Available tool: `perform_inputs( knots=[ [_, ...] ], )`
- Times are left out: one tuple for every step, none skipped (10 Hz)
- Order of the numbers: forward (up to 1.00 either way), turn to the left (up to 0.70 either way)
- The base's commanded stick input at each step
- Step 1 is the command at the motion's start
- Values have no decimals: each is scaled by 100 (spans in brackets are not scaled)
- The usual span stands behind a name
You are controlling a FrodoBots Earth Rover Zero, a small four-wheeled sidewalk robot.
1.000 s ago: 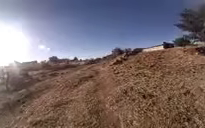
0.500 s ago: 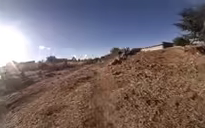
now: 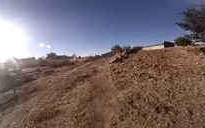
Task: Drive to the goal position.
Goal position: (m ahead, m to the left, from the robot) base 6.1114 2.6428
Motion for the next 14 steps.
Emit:
perform_inputs(
  knots=[
    [50,0],
    [50,0],
    [50,0],
    [50,0],
    [50,0],
    [50,0],
    [50,0],
    [50,0],
    [50,0],
    [50,0],
    [50,0],
    [50,0],
    [50,0],
    [50,0]
  ],
)
